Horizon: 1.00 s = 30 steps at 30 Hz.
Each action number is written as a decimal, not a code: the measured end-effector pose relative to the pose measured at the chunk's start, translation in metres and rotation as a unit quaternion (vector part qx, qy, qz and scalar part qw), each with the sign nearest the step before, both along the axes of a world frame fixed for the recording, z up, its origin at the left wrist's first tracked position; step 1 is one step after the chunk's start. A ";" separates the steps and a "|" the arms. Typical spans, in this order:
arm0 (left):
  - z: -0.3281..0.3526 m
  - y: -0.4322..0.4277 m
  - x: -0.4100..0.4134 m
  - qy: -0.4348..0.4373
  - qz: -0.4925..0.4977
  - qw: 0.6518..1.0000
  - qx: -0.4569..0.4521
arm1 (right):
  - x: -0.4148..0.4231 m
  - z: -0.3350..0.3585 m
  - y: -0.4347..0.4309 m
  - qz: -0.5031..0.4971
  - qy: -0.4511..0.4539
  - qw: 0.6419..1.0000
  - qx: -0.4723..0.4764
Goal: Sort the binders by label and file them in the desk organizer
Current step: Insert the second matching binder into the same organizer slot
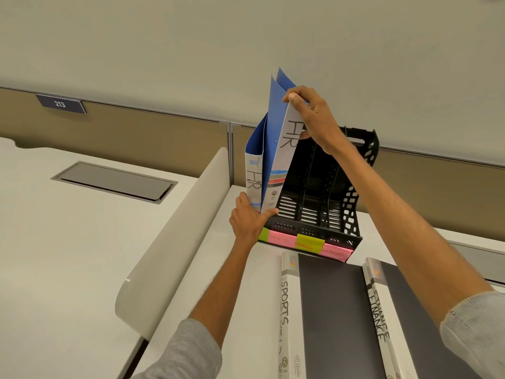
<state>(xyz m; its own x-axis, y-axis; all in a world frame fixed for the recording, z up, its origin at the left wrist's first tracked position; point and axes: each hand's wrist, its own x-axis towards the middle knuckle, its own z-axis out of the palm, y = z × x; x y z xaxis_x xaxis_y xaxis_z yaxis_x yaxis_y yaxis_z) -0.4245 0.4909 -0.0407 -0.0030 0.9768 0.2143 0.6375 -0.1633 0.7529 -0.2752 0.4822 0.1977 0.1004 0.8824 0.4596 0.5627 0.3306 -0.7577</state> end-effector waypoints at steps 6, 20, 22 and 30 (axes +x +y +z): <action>0.005 0.001 -0.007 -0.009 -0.021 1.000 0.015 | 0.001 0.001 -0.007 -0.009 -0.002 1.000 0.004; -0.003 -0.008 -0.011 0.040 -0.032 0.999 0.019 | -0.004 -0.001 -0.016 -0.001 0.001 1.000 0.006; 0.000 -0.013 0.002 0.049 -0.009 0.999 -0.001 | -0.004 -0.001 -0.016 -0.003 0.002 1.000 0.006; -0.007 -0.006 0.009 0.010 0.008 1.000 0.016 | -0.004 -0.003 -0.014 -0.007 -0.009 1.000 0.018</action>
